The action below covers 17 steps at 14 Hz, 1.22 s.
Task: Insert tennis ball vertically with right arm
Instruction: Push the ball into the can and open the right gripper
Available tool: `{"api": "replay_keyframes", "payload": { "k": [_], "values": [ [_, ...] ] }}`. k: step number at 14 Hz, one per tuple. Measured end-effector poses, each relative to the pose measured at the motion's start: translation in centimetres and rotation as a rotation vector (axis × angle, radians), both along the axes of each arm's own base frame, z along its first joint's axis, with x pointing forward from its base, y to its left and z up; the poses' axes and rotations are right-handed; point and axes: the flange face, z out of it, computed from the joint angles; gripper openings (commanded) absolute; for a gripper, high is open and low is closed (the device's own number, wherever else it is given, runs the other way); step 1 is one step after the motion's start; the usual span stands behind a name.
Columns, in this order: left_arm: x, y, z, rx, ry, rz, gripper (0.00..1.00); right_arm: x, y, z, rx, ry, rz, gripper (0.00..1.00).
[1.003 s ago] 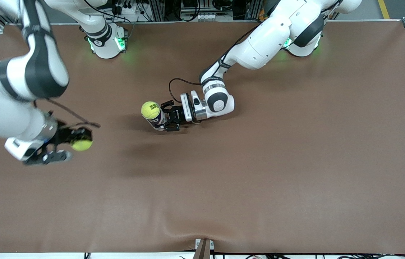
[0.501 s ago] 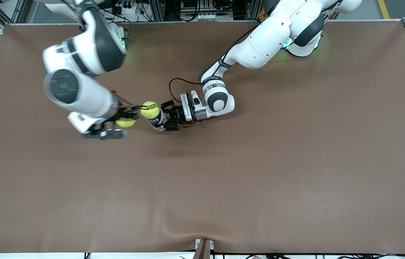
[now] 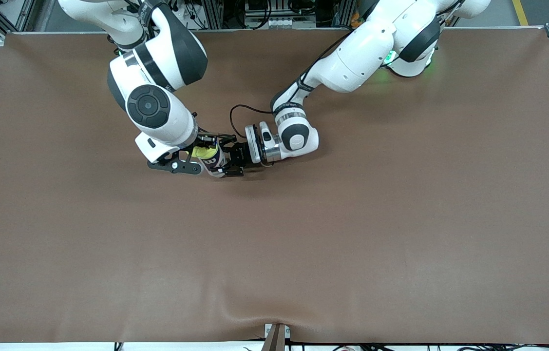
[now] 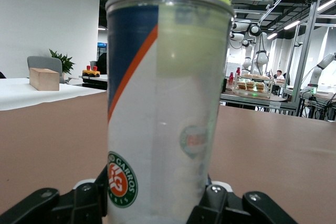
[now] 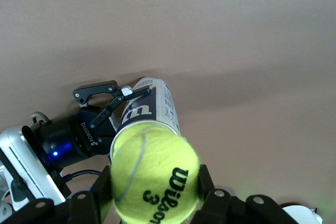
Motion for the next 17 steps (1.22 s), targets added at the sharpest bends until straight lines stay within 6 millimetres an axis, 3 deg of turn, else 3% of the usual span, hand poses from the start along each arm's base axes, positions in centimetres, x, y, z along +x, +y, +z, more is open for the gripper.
{"api": "replay_keyframes", "payload": {
  "k": [4, 8, 9, 11, 13, 17],
  "values": [
    [0.0, 0.0, 0.1, 0.001, -0.001, 0.000, 0.62, -0.9, 0.1, -3.2, -0.010, 0.014, -0.004, 0.43],
    [0.0, 0.0, 0.1, 0.002, -0.001, 0.000, 0.62, -1.1, 0.3, -3.5, -0.009, 0.013, -0.005, 0.49],
    [0.0, 0.0, 0.1, 0.002, -0.001, 0.000, 0.63, -1.1, 0.4, -3.5, -0.008, 0.014, -0.005, 0.58],
    [0.0, 0.0, 0.1, 0.002, -0.001, 0.000, 0.63, -1.3, 0.7, -3.6, -0.007, 0.009, -0.007, 0.65],
    [0.0, 0.0, 0.1, 0.002, -0.001, 0.000, 0.63, -1.8, 1.7, -3.8, -0.010, -0.005, -0.025, 1.00],
    [0.0, 0.0, 0.1, 0.002, -0.001, 0.000, 0.63, -2.2, 2.4, -3.8, -0.014, -0.009, -0.030, 1.00]
  ]
}}
